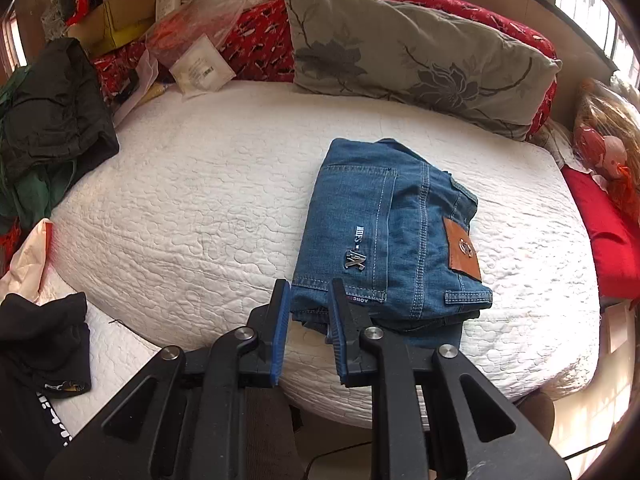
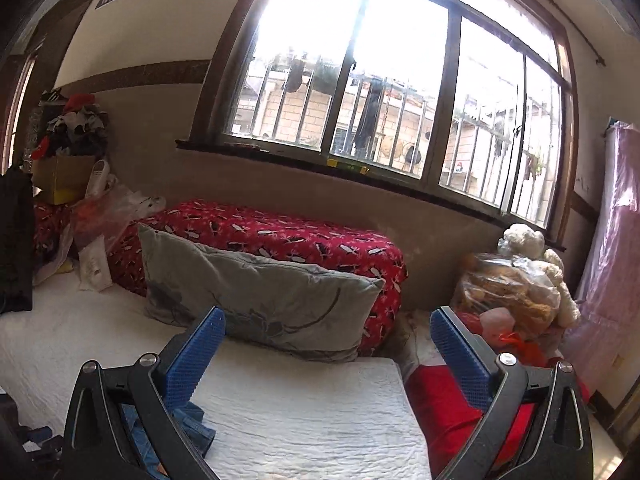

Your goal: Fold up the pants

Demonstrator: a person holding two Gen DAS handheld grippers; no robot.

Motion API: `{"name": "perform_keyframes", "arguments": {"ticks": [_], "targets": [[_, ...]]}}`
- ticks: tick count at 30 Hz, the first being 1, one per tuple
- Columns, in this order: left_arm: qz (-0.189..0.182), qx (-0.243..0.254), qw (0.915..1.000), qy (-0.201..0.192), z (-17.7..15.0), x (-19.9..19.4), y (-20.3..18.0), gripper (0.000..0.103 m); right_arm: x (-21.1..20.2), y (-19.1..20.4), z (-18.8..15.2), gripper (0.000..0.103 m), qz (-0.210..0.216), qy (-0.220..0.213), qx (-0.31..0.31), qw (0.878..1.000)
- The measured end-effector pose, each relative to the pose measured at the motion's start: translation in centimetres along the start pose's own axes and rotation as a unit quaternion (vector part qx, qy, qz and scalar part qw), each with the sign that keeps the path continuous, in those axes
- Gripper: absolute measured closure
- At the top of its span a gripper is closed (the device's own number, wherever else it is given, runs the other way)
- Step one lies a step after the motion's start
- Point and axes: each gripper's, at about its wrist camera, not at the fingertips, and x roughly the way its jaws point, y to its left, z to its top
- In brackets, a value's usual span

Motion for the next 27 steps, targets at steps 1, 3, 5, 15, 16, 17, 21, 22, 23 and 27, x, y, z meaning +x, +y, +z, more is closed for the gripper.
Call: {"name": "perform_keyframes", "arguments": {"ticks": [1,3,5,15,16,17,21,22,23,27], "targets": [[-0.009,-0.015,0.9995,0.026,0.3,1.0,0.6,0.086,2.1,0.6,-0.9,0.000,0.044,0.036,0.007,0.998],[-0.038,-0.074,0.9933,0.079,0.5,3.3,2.9,0.086,6.5,2.1,-2.8,0.001,0.105,0.112,0.013,0.988],[-0.062,-0.148,0.9789,0.127,0.1,5.7,5.8,0.086,10.1,4.0,-4.8,0.001,0.135,0.158,0.009,0.978],[-0.140,-0.298,0.9188,0.218,-1.3,11.7,9.9,0.086,23.9,13.9,-11.1,0.002,0.215,0.321,-0.039,0.921],[-0.143,-0.284,0.9232,0.216,-0.8,11.8,9.2,0.086,24.4,14.2,-11.6,0.002,0.214,0.326,-0.040,0.920],[-0.147,-0.269,0.9277,0.213,0.0,11.8,8.4,0.086,24.8,14.3,-12.2,0.002,0.214,0.332,-0.034,0.918],[-0.148,-0.211,0.9495,0.179,3.5,11.7,6.4,0.086,25.4,12.7,-14.8,0.002,0.212,0.359,0.011,0.909],[-0.147,-0.197,0.9539,0.172,4.4,11.9,6.1,0.086,25.4,12.1,-15.6,0.002,0.211,0.366,0.027,0.906],[-0.152,-0.182,0.9568,0.168,5.2,12.2,5.6,0.086,25.4,11.5,-16.5,0.002,0.208,0.373,0.041,0.903],[-0.138,-0.131,0.9692,0.156,8.2,13.6,3.9,0.086,25.3,9.9,-19.4,0.002,0.193,0.392,0.093,0.895]]}}
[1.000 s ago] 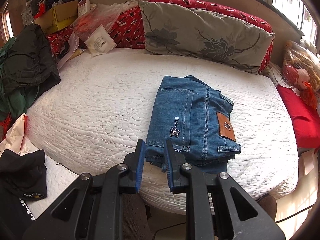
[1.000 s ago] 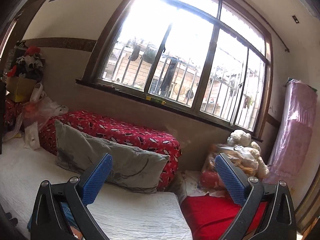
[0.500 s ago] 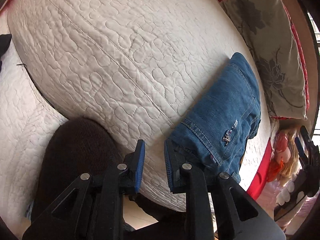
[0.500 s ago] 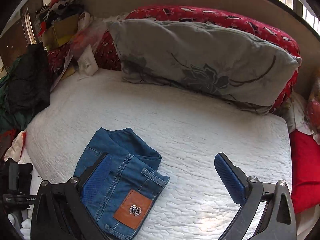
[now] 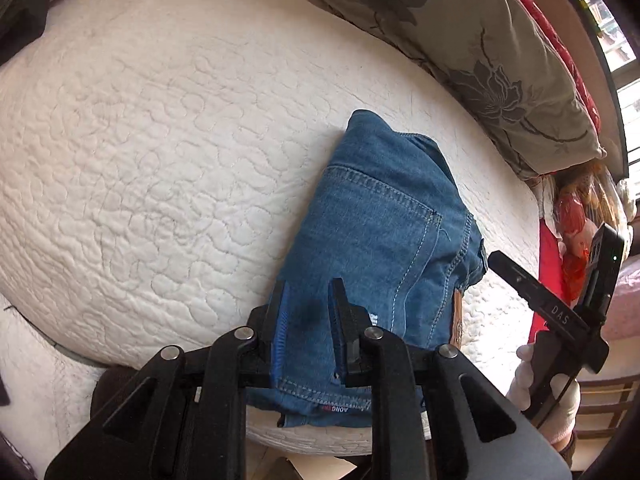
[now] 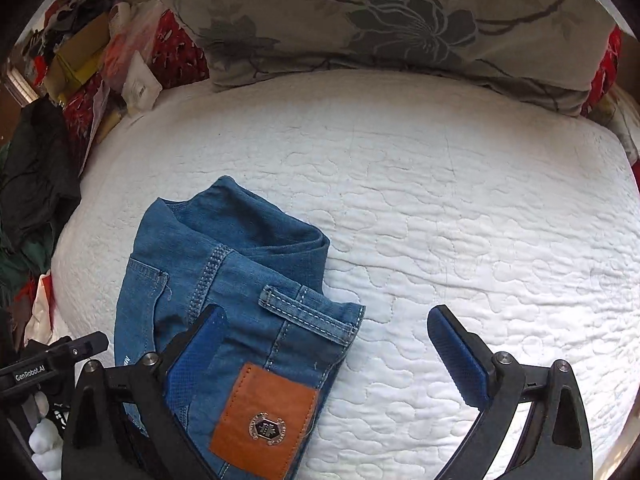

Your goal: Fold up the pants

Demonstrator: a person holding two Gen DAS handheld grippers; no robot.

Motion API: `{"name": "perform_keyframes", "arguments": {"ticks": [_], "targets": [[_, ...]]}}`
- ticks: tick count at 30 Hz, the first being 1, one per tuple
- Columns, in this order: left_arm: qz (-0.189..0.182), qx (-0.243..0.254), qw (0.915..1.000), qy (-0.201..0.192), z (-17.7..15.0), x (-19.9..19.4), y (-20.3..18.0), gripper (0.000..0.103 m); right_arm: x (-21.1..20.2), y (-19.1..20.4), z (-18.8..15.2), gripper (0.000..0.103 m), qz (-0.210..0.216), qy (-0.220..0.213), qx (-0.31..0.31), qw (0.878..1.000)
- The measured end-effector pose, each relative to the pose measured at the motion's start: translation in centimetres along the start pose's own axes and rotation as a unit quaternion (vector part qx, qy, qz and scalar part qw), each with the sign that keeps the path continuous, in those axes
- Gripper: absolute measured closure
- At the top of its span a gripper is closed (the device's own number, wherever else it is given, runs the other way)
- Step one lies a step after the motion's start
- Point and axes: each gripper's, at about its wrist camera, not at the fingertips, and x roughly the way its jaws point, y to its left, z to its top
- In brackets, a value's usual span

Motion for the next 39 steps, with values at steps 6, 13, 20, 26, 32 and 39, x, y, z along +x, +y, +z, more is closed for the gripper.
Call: {"name": "perform_keyframes", "arguments": {"ticks": [6,13,20,26,32,39], "targets": [[0.002,0.015,0.9997,0.020,4.2,3.1,-1.1,0.074,2.1,-2.6,-1.5,0.006,0.048,-0.014,0.098,0.994],[-0.002,0.025,0.9984,0.050,6.8,5.9,-2.7,0.054,2.8,-1.3,-1.4,0.072,0.101,-0.020,0.093,0.990],[0.061,0.076,0.9952,0.006,8.2,6.2,-3.9,0.068,3.2,-2.8,-1.8,0.075,0.113,-0.032,0.132,0.984],[0.050,0.094,0.9943,0.001,7.2,4.1,-3.6,0.068,1.7,-3.6,-2.8,0.061,0.139,-0.028,0.165,0.976],[-0.006,0.089,0.9955,0.032,1.7,1.6,0.4,0.068,-1.1,-2.4,-8.5,0.036,0.158,-0.005,0.142,0.977],[-0.015,0.065,0.9966,0.049,-3.8,1.8,1.8,0.058,-1.4,1.1,-13.4,0.074,0.125,-0.019,0.110,0.986]]}}
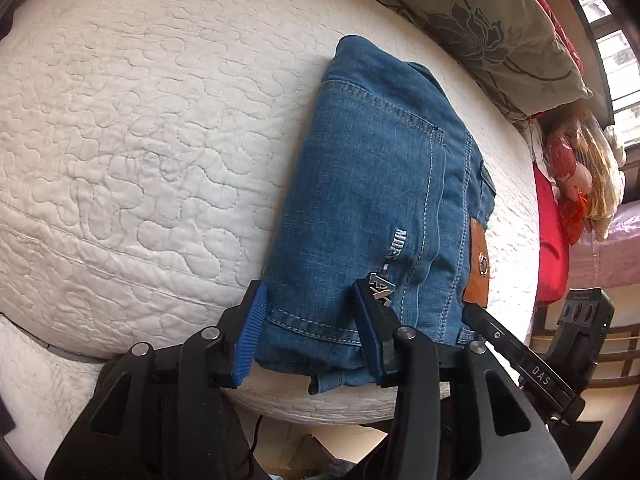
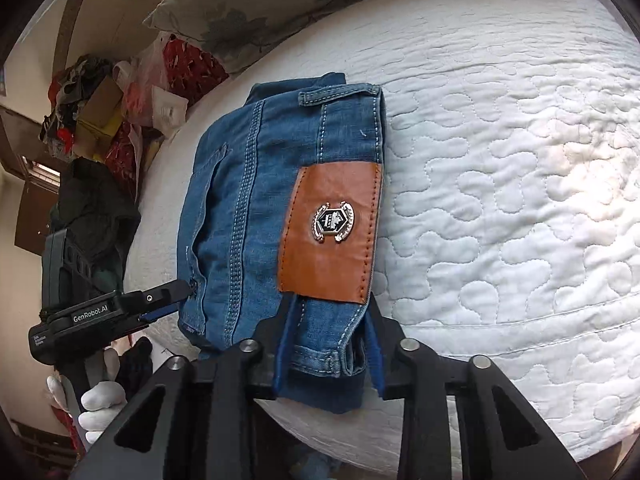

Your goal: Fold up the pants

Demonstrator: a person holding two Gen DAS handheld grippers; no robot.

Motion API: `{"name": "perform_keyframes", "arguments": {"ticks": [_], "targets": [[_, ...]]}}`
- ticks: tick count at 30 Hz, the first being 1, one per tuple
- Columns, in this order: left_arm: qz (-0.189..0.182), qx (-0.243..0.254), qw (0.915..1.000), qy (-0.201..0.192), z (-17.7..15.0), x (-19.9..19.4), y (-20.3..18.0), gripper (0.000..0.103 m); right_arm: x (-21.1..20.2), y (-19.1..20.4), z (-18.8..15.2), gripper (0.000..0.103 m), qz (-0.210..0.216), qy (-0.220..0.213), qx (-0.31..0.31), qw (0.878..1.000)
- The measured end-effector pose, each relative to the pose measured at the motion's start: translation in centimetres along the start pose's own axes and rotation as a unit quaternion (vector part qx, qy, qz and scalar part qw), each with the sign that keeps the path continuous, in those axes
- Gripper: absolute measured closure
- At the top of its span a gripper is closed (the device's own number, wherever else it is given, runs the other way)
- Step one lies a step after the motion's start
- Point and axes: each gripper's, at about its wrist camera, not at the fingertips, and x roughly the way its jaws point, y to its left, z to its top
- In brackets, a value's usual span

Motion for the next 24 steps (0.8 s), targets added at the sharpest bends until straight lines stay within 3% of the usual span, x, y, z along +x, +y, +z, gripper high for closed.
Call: {"name": "perform_keyframes", "arguments": {"ticks": [4,7,10,14,24], "targets": [[0.054,0.045,0.9974,-0.015,-0.7,0.5,-2.0,0.054,1.3,-1.6,-0.5,0.073,0.002,0.009,0.032,0.999],[0.088,0.079,0.9915,-0.054,-1.4,-1.0,-3.8,0.055,0.5,-1.8,-0.5,0.063,0.010,0.001,0.053,0.999],[0.115,0.109,0.9830,-0.093,-2.5,-2.6,-5.0,0.055,-0.5,-2.1,-0.6,0.061,0.019,0.002,0.062,0.998],[0.116,0.116,0.9799,-0.113,-3.3,-3.9,-5.7,0.055,-2.1,-2.6,-0.4,0.057,0.031,-0.015,0.083,0.996],[0.115,0.123,0.9786,-0.119,-4.0,-4.6,-6.1,0.055,-3.8,-2.2,0.7,0.047,0.033,-0.038,0.087,0.995]]}}
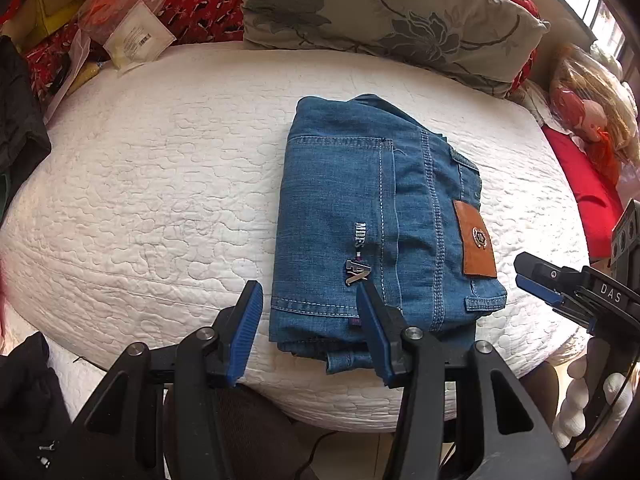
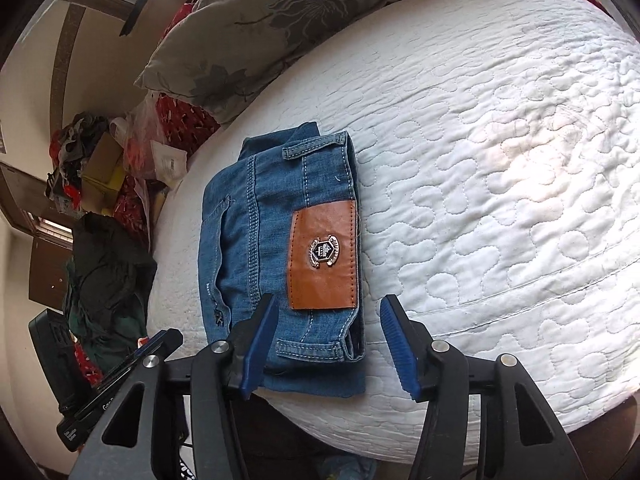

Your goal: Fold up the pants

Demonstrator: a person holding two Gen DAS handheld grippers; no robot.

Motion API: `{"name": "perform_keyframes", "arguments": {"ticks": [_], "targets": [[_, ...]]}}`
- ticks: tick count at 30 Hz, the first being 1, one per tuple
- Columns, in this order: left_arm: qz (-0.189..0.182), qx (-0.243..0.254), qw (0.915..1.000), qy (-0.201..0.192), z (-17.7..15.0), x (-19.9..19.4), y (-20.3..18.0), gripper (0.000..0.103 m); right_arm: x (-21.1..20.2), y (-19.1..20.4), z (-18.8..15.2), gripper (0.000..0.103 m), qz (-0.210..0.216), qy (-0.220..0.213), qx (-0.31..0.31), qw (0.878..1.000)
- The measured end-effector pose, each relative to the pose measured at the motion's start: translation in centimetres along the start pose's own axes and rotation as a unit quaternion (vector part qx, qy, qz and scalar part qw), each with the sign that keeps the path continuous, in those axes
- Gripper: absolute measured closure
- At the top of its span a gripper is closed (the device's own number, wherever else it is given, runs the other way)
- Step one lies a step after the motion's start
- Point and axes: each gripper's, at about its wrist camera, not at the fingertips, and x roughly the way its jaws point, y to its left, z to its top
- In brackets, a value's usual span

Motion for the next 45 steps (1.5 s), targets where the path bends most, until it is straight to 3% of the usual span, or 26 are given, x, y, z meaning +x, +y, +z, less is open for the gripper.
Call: {"name": "perform_keyframes", "arguments": {"ticks": [4,7,11,16,23,27,31,33,35,37,42,45], "targets": [[0.016,-0.017,0.9997,0.012,0.0,0.5,0.4,0.054,0.5,0.1,0.1,0.047,-0.003,0.005,0.004,1.000],[-0.013,-0.035,0.9985,0.041,0.5,1.6,1.7,0.054,0.8,-0.1,0.2,0.047,-0.004,0.006,0.005,1.000],[-0.016,-0.083,0.9961,0.025,1.8,1.8,4.8,0.054,1.2,-0.4,0.7,0.047,-0.004,0.011,0.008,1.000],[-0.051,-0.121,0.9899,0.052,4.2,3.7,7.6,0.054,2.4,-1.1,1.9,0.039,0.001,0.013,0.022,1.000],[-0.099,-0.118,0.9834,0.096,6.4,7.2,5.7,0.054,5.4,-1.5,3.9,0.038,0.011,0.016,0.041,0.999],[-0.142,-0.142,0.9723,0.120,6.9,9.5,5.0,0.054,7.1,-1.1,4.2,0.033,0.022,0.018,0.028,0.999],[-0.168,-0.160,0.9633,0.135,6.9,10.8,4.6,0.040,8.3,0.6,3.7,0.032,0.087,0.045,0.001,0.995],[-0.174,-0.160,0.9622,0.136,7.0,11.0,4.3,0.034,8.7,1.3,3.3,0.032,0.071,0.041,-0.023,0.996],[-0.174,-0.161,0.9617,0.138,7.0,11.2,4.1,0.034,8.8,1.2,3.2,0.036,0.061,0.032,-0.023,0.997],[-0.176,-0.162,0.9617,0.133,7.0,10.9,4.2,0.036,8.5,0.9,3.3,0.058,0.041,0.023,-0.016,0.999],[-0.172,-0.149,0.9665,0.119,6.9,10.1,4.5,0.054,8.3,3.1,3.7,0.073,0.016,0.022,-0.050,0.998],[-0.184,-0.162,0.9639,0.104,7.8,9.3,5.8,0.061,8.5,5.7,4.7,0.074,0.016,0.015,-0.076,0.997]]}}
